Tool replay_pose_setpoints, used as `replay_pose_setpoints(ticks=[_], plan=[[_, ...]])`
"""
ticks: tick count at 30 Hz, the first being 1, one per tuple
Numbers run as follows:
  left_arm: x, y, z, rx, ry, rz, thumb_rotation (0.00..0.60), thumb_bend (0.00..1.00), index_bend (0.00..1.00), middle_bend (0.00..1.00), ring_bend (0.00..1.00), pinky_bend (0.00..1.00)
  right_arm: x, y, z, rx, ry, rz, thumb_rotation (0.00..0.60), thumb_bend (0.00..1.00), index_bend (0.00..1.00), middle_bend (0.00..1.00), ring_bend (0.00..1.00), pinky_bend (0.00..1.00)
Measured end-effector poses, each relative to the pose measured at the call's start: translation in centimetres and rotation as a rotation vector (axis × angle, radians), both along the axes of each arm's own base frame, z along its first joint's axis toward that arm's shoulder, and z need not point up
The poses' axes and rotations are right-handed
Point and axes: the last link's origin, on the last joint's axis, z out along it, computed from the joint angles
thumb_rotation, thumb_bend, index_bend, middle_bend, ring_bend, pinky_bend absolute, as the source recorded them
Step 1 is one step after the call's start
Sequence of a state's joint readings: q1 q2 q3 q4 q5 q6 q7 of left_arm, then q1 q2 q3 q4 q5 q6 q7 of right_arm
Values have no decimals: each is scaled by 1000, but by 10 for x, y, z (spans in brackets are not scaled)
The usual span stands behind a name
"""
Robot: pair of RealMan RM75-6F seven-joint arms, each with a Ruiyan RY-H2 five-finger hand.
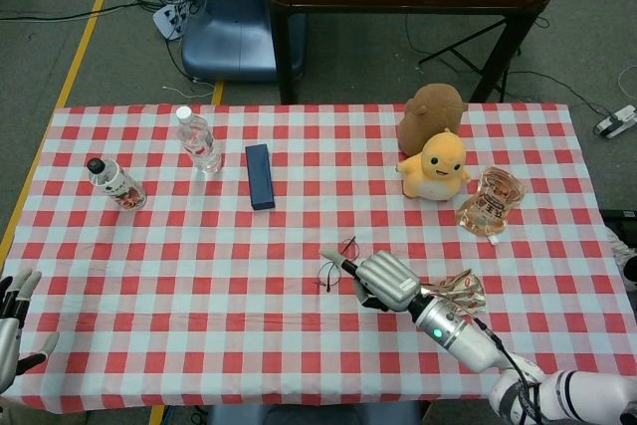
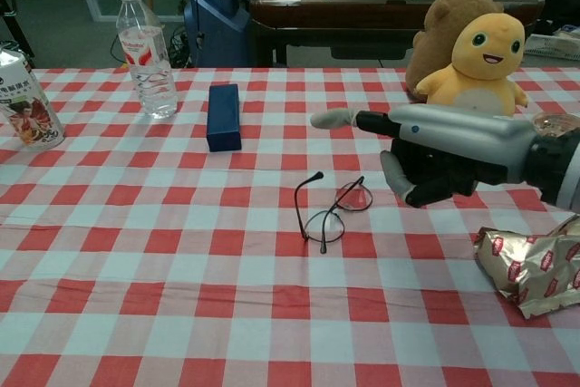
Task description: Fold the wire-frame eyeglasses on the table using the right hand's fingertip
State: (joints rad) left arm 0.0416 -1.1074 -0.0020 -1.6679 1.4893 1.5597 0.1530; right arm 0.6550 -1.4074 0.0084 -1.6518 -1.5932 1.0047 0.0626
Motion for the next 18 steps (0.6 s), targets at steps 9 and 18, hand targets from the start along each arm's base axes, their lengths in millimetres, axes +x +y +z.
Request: replay_pose_setpoints(ticks=[9, 18], plan=[[-1, 1, 2, -5, 38, -4, 600, 285, 0, 0, 0, 0, 9, 30, 3, 30, -4, 117, 600, 896, 0, 1000, 1000, 1000], [-2, -2, -1, -1, 8, 2, 600, 285, 0, 0, 0, 0, 7, 49, -5, 76, 35, 176, 600, 896, 0, 1000, 1000, 1000]])
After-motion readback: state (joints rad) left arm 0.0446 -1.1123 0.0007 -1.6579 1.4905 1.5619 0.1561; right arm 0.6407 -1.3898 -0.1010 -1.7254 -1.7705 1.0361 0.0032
